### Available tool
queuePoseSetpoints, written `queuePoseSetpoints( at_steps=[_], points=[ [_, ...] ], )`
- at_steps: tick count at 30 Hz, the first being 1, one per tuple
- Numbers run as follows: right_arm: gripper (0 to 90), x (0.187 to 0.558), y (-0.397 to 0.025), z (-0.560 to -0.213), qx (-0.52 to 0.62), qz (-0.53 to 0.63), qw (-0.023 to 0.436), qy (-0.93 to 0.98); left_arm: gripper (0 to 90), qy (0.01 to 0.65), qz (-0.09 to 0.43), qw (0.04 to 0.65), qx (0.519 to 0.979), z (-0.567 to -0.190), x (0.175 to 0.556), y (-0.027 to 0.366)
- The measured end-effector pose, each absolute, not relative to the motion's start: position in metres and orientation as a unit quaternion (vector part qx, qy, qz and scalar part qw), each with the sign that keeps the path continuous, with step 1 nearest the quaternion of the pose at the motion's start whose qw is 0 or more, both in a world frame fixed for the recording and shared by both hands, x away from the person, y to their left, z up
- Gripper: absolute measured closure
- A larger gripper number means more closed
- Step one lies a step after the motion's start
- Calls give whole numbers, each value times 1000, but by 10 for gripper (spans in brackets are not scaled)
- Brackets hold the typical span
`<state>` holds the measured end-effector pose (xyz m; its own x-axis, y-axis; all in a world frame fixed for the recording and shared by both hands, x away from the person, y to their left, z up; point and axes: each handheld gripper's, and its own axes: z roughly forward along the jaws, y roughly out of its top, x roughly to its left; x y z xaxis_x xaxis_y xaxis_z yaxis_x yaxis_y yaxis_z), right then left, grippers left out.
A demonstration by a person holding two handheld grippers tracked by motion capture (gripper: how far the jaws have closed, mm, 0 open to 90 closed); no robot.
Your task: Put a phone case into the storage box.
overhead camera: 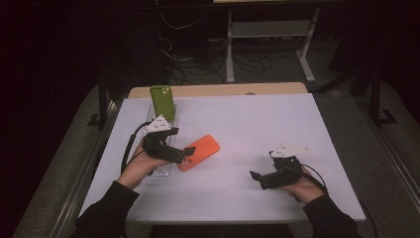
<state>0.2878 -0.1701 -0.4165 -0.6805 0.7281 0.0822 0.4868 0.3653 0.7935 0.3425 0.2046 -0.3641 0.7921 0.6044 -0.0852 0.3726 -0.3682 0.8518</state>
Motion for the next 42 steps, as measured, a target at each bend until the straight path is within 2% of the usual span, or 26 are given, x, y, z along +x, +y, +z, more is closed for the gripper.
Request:
queuePoseSetpoints(
  at_steps=[6, 12, 16, 26, 42],
  points=[
    [144, 307, -160, -405, 370, 422, 109, 821, 19, 304, 114, 480, 815, -367, 342, 211],
    [402, 334, -136, -401, 361, 425, 97, 824, 20, 308, 113, 478, 815, -368, 347, 214],
    [574, 355, -114, -398, 350, 427, 106, 827, 20, 306, 115, 476, 816, -369, 347, 214],
    [872, 400, -59, -391, 334, 393, 105, 850, 44, 317, 116, 477, 811, -371, 351, 219],
    [884, 461, -7, -418, 344, 347, 73, 869, 49, 320, 123, 473, 812, -369, 350, 224]
  ],
)
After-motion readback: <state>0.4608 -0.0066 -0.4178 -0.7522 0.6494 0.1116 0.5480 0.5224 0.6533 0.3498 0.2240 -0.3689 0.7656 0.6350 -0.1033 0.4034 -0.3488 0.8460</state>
